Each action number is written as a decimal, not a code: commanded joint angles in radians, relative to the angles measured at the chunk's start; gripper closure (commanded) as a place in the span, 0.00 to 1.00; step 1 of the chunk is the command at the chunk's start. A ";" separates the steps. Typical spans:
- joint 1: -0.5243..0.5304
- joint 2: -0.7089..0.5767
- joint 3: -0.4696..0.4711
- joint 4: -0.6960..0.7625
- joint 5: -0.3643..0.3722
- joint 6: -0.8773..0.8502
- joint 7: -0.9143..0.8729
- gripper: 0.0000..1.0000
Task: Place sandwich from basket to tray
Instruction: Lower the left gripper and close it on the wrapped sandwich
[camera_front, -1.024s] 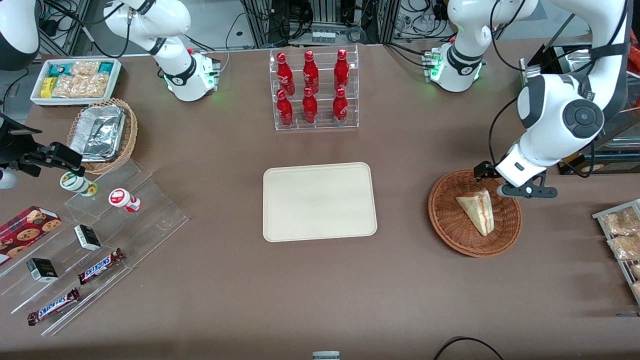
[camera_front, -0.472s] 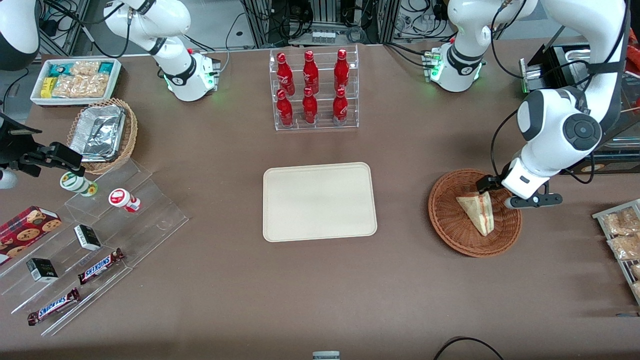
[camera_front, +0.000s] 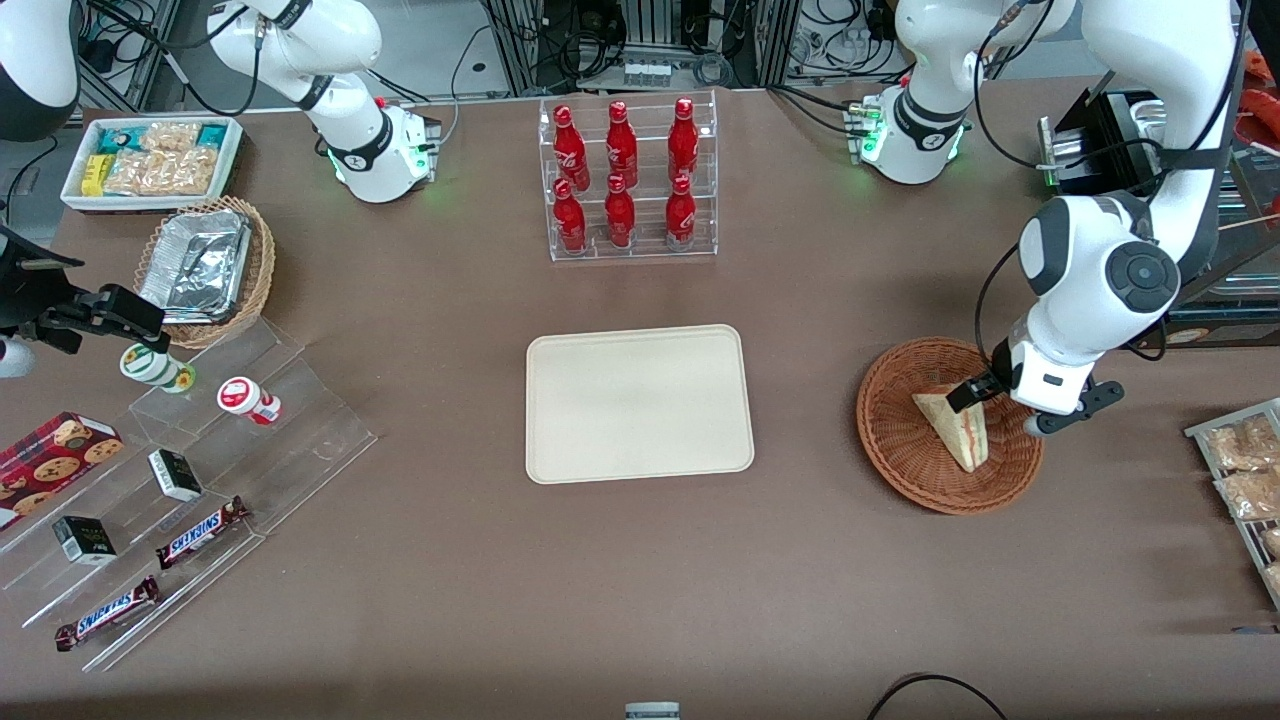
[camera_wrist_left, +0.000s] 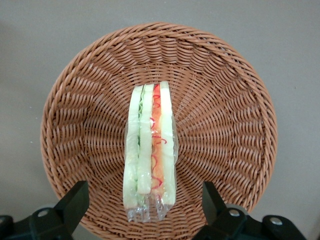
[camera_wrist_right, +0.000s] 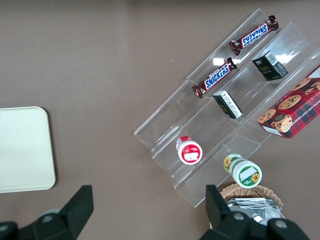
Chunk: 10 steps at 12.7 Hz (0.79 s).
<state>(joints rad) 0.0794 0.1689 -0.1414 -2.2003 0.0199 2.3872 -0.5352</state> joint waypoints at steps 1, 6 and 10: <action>-0.004 0.014 -0.003 -0.006 -0.009 0.027 -0.077 0.00; -0.004 0.073 -0.003 -0.006 -0.008 0.038 -0.078 0.00; -0.004 0.112 -0.003 -0.006 -0.005 0.055 -0.077 0.00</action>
<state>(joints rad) 0.0793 0.2696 -0.1431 -2.2033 0.0193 2.4148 -0.5959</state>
